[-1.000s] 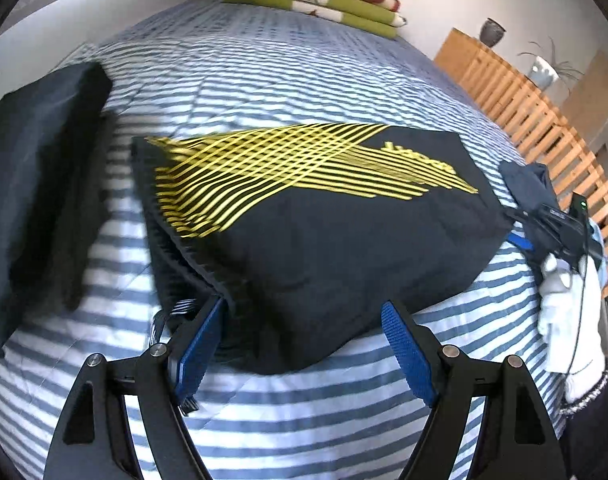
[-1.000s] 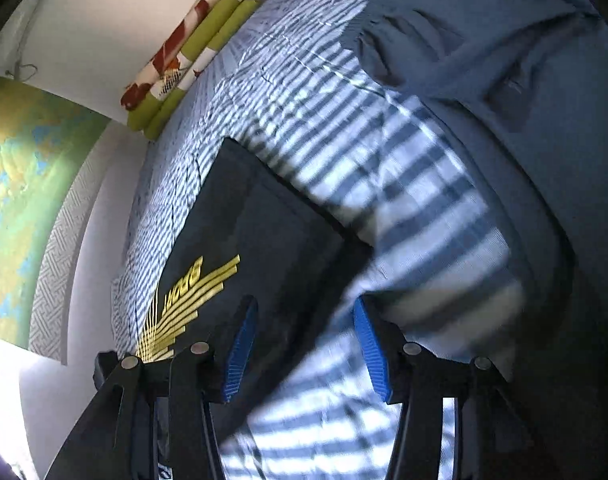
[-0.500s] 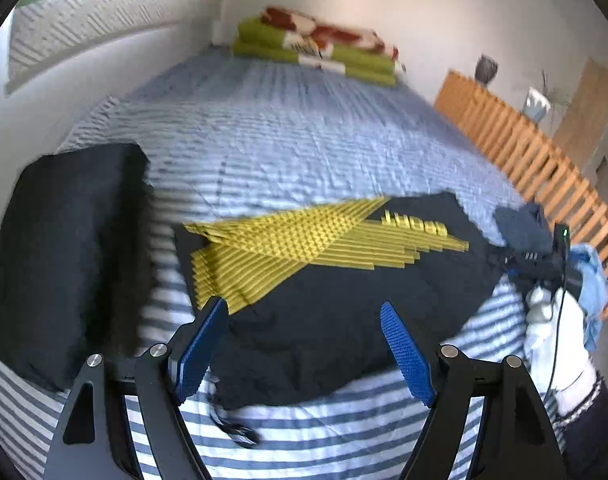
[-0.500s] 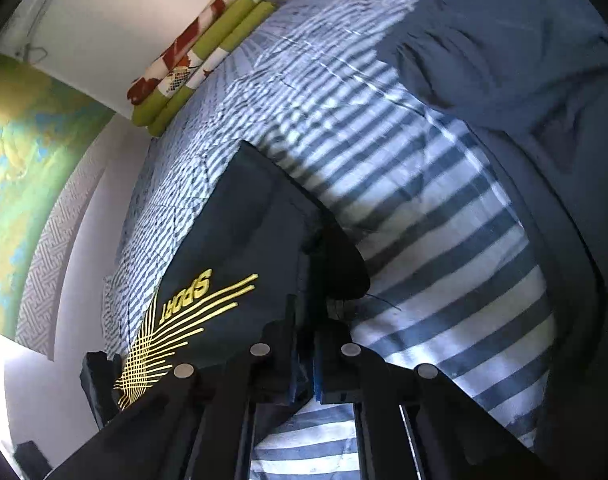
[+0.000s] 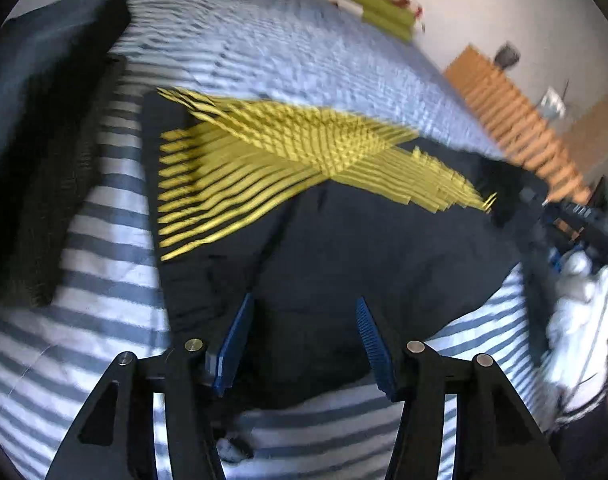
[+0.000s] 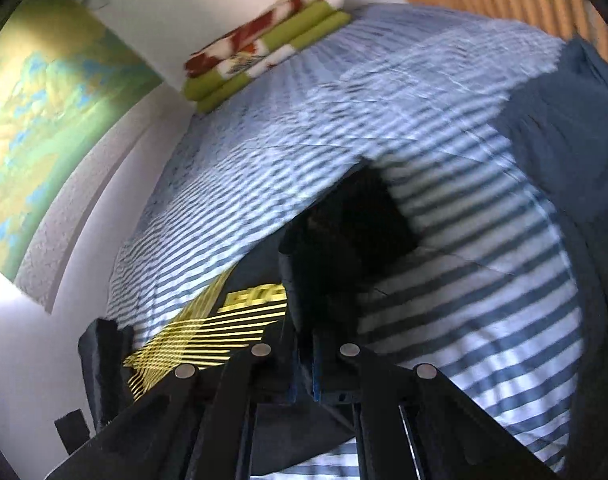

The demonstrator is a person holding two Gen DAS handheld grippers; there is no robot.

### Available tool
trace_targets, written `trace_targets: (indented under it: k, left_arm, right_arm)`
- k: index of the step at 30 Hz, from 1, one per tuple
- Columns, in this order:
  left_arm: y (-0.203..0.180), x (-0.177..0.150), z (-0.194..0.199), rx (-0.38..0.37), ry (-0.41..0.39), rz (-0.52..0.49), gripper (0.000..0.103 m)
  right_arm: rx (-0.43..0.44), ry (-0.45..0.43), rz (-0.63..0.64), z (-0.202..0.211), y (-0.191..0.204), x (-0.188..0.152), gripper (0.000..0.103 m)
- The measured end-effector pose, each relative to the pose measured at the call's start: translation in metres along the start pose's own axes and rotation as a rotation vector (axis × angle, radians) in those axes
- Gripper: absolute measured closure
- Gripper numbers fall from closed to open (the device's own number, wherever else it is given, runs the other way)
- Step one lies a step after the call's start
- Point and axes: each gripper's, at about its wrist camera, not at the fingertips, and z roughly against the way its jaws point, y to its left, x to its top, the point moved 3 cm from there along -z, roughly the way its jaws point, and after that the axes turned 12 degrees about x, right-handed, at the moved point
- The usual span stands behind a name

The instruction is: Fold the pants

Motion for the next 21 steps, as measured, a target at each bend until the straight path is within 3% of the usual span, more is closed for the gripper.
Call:
trace_targets:
  k: [8, 11, 14, 17, 21]
  left_arm:
    - [0.064, -0.004, 0.065, 0.028, -0.132, 0.117, 0.043]
    - [0.093, -0.009, 0.078, 0.027, -0.161, 0.174, 0.043]
    - [0.113, -0.01, 0.084, 0.021, -0.163, 0.226, 0.043]
    - [0.124, -0.011, 0.087, 0.03, -0.167, 0.227, 0.043]
    - [0.126, -0.004, 0.087, 0.026, -0.168, 0.222, 0.043]
  right_arm:
    - [0.096, 0.108, 0.259, -0.045, 0.12, -0.037, 0.099]
    - [0.165, 0.206, 0.4, -0.077, 0.181, -0.083, 0.099]
    - [0.168, 0.324, 0.61, -0.112, 0.231, -0.152, 0.099]
    - [0.173, 0.426, 0.741, -0.133, 0.252, -0.209, 0.099]
    - [0.157, 0.474, 0.773, -0.143, 0.252, -0.235, 0.098]
